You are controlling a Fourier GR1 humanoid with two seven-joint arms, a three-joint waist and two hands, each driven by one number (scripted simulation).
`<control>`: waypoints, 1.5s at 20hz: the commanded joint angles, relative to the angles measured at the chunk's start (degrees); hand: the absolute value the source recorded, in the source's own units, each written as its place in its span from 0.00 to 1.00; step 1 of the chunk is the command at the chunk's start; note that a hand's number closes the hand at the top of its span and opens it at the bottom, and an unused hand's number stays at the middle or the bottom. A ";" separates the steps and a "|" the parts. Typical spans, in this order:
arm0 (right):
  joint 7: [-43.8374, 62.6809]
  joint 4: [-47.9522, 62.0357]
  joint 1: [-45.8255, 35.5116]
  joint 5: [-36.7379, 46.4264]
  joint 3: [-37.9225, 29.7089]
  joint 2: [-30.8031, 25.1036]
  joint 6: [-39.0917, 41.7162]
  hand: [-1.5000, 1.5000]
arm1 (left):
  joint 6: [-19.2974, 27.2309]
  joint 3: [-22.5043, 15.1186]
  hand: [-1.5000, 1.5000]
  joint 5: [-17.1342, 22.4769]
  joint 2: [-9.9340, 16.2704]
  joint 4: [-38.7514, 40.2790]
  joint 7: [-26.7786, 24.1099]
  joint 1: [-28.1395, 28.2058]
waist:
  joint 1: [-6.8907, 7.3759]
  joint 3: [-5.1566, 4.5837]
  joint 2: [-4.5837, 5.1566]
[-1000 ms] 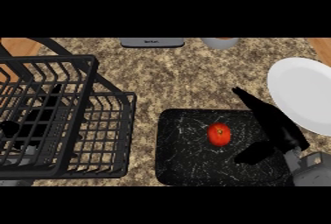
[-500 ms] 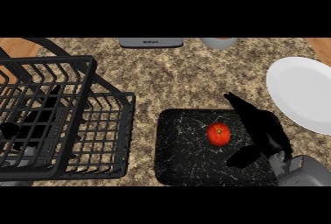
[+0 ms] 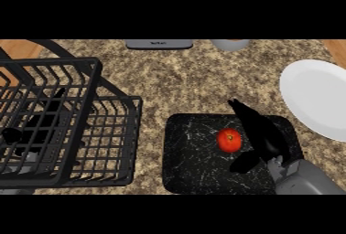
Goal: Pick the tomato from the tray and place it in the plate
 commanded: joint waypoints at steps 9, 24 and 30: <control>-2.14 7.12 -3.46 4.74 4.63 3.00 2.92 1.00 | 2.50 -6.12 0.50 2.84 -10.49 -1.81 6.29 2.84 | 0.30 -1.85 0.58; -10.14 -5.47 9.77 15.52 10.42 -1.28 -10.80 1.00 | 3.40 -5.35 0.50 5.02 -9.45 0.42 3.60 6.16 | -3.93 -1.90 -0.16; -11.84 -14.76 11.96 20.96 5.58 -0.43 -24.45 1.00 | 4.06 -5.11 0.50 5.15 -8.33 -0.45 4.21 7.20 | -5.06 -1.84 -0.44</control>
